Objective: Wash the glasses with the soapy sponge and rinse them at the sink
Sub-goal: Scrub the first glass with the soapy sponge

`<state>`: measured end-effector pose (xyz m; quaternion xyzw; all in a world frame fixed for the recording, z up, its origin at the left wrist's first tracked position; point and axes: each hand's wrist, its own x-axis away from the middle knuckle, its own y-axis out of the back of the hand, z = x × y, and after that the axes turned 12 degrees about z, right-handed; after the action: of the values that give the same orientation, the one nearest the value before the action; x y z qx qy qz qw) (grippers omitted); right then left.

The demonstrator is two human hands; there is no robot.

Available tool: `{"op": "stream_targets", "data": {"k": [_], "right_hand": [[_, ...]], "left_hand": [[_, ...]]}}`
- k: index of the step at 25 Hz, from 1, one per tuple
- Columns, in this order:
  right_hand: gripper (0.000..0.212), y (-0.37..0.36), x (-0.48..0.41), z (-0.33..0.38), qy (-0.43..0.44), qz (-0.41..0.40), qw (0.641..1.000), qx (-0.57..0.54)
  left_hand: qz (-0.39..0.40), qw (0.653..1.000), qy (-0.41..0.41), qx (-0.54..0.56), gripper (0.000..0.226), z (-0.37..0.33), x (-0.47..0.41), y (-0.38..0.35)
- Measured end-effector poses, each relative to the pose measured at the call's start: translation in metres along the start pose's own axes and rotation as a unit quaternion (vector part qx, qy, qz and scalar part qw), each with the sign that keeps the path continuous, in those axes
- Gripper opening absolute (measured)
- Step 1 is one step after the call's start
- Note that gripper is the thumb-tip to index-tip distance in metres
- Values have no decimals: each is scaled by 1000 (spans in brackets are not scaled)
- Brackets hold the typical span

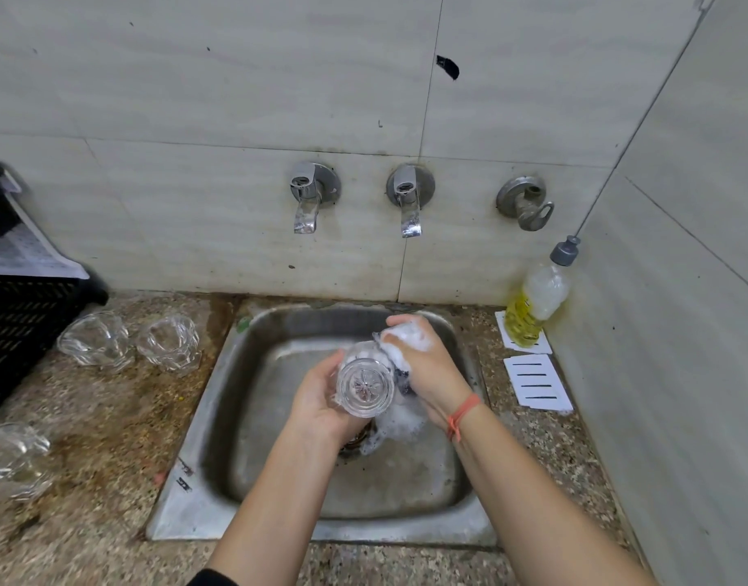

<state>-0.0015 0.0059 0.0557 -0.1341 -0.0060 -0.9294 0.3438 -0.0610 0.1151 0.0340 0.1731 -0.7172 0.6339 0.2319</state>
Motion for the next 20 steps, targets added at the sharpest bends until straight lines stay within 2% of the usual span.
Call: {"op": "stream_targets", "data": {"k": [4,5,6,8,10,12,14,17,19,20], "right_hand": [[57,9,6,1,14,142,985,-98],[58,10,6,0,15,149,983,-109],[55,10,6,-1,19,131,985,-109],[42,10,1,-2,24,41,997,-67],[35,14,-6,2,10,-29,1000,-3],[37,15,-13,5,5,-52,998,47],[41,14,-16,4,8,-58,996,67],[48,3,-5,3,3,-7,996,93],[55,-1,5,2,14,47,992,116],[56,-3,8,2,20,80,991,106]], "left_hand": [[13,998,-53,6,21,3,0,-6],[21,998,-59,8,23,5,-1,-6],[32,997,-62,14,25,7,-2,-4],[29,998,-61,4,33,14,-3,-2],[20,992,-76,-99,35,21,-4,-2],[-30,961,-124,-247,28,23,-6,-3],[-77,929,-147,-331,29,17,-3,-9],[-115,876,-150,-443,40,9,-1,-19],[-148,855,-173,-466,47,7,-2,-16],[-154,866,-171,-443,50,4,-2,-12]]}}
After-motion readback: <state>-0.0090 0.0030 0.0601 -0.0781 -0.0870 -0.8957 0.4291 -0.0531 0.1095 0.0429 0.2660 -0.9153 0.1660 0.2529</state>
